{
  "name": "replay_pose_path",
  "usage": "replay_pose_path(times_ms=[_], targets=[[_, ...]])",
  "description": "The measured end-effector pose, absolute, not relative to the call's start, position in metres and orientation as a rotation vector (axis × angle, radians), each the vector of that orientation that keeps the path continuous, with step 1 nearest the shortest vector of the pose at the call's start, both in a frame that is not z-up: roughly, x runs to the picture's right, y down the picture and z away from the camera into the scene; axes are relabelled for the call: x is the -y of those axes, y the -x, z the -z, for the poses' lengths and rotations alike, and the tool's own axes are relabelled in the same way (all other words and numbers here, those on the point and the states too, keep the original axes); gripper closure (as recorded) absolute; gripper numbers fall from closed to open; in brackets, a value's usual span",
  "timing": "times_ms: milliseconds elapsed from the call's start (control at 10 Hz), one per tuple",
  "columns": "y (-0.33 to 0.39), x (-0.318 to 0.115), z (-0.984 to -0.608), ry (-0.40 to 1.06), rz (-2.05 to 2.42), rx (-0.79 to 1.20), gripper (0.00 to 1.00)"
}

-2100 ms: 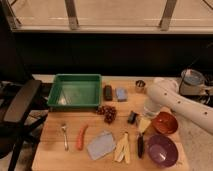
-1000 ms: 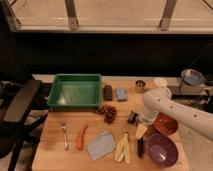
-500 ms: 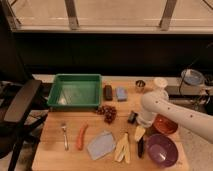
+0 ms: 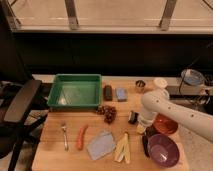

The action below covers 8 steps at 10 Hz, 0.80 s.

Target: Wipe table surface with brush

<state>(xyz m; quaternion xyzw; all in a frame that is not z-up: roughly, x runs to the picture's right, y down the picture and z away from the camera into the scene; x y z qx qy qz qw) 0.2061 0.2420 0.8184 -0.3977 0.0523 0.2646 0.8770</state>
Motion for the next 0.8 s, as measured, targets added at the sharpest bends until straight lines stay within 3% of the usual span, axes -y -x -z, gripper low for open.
replay_pose_path(times_ms=[100,400,800], targets=[[-0.205,-0.244,-0.817,0.835,-0.546,-0.110,0.99],[-0.199,-0.244,-0.808,0.832,-0.518,-0.070,1.00],[-0.134,-0.239,-0.756,0.832,-0.342,0.138,1.00]])
